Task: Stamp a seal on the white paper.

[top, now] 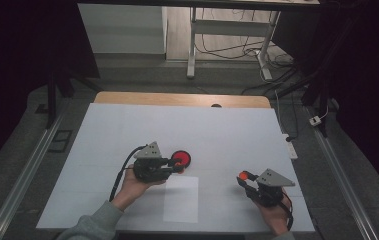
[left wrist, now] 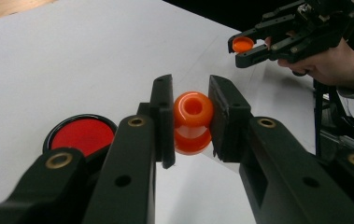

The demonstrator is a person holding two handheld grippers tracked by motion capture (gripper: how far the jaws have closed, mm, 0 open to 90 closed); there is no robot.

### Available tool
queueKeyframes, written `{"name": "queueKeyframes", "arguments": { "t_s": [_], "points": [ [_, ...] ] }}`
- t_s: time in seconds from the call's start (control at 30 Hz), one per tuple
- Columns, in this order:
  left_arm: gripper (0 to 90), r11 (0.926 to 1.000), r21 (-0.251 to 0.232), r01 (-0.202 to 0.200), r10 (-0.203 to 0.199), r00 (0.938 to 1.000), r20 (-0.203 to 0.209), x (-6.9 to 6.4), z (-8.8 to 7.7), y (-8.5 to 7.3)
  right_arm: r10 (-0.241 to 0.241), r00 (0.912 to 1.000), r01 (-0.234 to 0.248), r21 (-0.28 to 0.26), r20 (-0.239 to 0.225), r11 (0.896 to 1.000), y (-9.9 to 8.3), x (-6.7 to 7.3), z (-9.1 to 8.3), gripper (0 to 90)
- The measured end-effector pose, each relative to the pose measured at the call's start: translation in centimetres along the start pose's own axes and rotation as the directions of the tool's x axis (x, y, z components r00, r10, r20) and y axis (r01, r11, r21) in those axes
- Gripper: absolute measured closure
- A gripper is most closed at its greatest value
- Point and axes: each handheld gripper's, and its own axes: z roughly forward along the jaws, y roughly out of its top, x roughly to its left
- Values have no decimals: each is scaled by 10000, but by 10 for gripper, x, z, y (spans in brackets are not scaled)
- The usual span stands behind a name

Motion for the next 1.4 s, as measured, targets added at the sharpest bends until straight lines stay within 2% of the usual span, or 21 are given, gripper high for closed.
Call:
{"name": "queueKeyframes", "arguments": {
  "t_s": [1.4],
  "points": [
    [720,9969,702,-367,324,9976,610,-18,15,-9,-52,10000,51,41,41,10000,0,-1,0,644]
  ]
}}
